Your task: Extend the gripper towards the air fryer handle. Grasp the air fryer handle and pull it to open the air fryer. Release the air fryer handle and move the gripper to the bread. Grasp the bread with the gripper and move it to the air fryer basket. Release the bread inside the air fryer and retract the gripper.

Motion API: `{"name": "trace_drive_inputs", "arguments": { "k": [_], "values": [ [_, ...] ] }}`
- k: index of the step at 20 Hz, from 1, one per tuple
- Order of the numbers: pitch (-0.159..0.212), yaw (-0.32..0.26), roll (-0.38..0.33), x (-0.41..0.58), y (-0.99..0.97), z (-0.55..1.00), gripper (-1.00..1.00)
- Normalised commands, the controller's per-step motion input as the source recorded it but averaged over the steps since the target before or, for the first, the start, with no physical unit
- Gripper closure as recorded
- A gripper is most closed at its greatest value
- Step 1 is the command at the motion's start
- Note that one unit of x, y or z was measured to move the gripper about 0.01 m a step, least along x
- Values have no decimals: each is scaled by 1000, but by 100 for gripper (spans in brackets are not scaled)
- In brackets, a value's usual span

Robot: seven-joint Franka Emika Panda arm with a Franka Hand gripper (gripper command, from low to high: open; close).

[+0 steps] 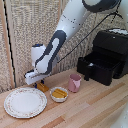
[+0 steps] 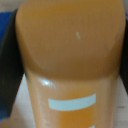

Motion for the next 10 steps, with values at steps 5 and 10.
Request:
{"name": "trace_drive_inputs", "arguments": {
  "k": [5,10],
  "values": [
    [54,-15,-26,143,108,59,100],
    [58,-118,-6,272,273,869,100]
  ]
}}
